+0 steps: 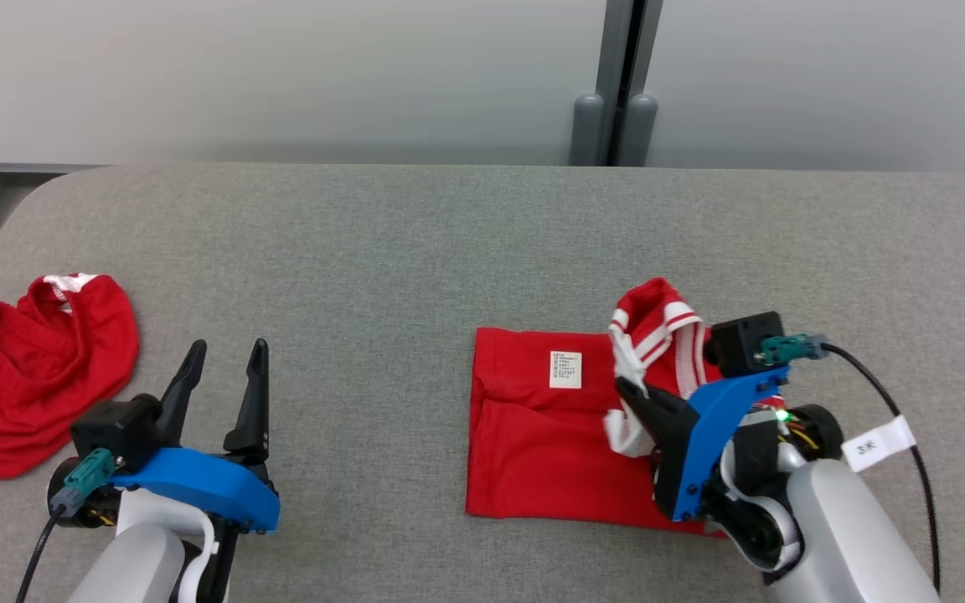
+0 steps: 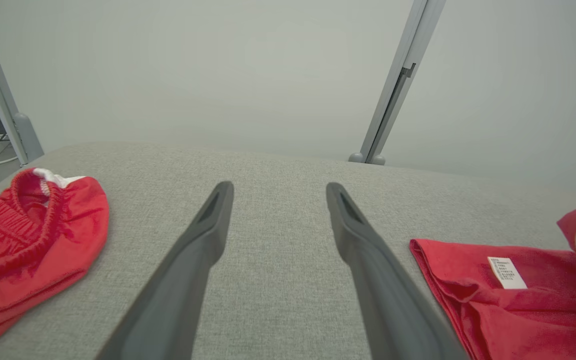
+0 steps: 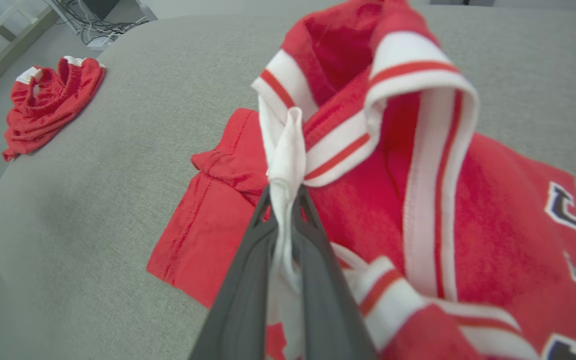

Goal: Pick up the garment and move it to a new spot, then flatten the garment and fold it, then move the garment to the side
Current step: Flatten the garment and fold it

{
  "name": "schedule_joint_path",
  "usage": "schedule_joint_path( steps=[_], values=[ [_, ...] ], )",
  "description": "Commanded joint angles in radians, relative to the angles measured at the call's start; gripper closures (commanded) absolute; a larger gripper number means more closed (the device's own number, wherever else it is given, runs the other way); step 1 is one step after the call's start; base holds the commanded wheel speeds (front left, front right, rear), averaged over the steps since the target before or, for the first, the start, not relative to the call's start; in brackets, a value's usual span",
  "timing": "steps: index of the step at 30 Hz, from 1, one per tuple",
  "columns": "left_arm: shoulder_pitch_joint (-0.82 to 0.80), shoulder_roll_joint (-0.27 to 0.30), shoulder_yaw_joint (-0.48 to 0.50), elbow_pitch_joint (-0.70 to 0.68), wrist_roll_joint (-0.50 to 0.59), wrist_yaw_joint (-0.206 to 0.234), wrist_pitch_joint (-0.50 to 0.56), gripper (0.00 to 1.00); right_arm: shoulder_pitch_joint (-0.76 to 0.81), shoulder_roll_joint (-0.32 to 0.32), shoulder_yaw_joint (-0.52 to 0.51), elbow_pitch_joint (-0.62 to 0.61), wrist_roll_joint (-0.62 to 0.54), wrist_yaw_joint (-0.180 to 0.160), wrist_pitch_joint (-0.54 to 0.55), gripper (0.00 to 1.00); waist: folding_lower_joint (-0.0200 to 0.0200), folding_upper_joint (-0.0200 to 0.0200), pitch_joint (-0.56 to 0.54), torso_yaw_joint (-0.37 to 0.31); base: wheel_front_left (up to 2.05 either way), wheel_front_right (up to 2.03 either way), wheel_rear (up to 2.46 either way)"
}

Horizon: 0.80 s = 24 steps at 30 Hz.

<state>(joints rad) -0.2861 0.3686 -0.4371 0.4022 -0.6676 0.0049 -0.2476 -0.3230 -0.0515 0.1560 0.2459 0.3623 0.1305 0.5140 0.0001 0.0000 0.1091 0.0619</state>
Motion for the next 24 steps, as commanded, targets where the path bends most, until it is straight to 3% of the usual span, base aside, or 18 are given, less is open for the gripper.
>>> schedule_joint_path(
  steps=[1,6,16,17,18,19,24],
  values=[
    [-0.016,-0.007,-0.007,-0.002,0.002,0.000,0.003,0.00,-0.040,0.001,0.048,0.046,0.041,0.000,-0.021,1.00,-0.0001,0.0000,0.008,0.016,0.00,0.00,0.00],
    [-0.032,-0.017,-0.018,0.006,0.004,-0.012,0.004,0.00,-0.132,0.000,0.168,0.203,0.157,0.000,-0.084,1.00,-0.0001,0.0000,0.019,0.054,0.00,0.00,0.00],
    [-0.051,-0.044,-0.034,0.030,0.005,-0.026,-0.003,0.00,-0.301,0.000,0.276,0.503,0.298,0.000,-0.198,1.00,-0.0001,0.0000,0.038,0.111,0.00,0.00,0.00],
    [-0.054,-0.046,-0.036,0.032,0.006,-0.028,-0.004,0.00,-0.313,0.000,0.290,0.526,0.311,0.000,-0.201,0.71,-0.0001,0.0000,0.039,0.114,0.00,0.00,0.00],
    [-0.055,-0.048,-0.039,0.038,0.006,-0.031,-0.006,0.00,-0.331,0.000,0.319,0.563,0.334,0.000,-0.213,0.04,-0.0001,0.0000,0.039,0.117,0.00,0.00,0.00],
    [-0.054,-0.049,-0.038,0.040,0.006,-0.031,-0.007,0.00,-0.337,0.000,0.331,0.578,0.344,0.000,-0.220,0.00,-0.0001,0.0000,0.038,0.119,0.00,0.00,0.00],
    [-0.046,-0.042,-0.027,0.046,0.002,-0.030,-0.010,0.00,-0.362,0.000,0.366,0.550,0.460,0.000,-0.294,0.00,-0.0001,0.0000,0.025,0.111,0.00,0.00,0.00]
  ],
)
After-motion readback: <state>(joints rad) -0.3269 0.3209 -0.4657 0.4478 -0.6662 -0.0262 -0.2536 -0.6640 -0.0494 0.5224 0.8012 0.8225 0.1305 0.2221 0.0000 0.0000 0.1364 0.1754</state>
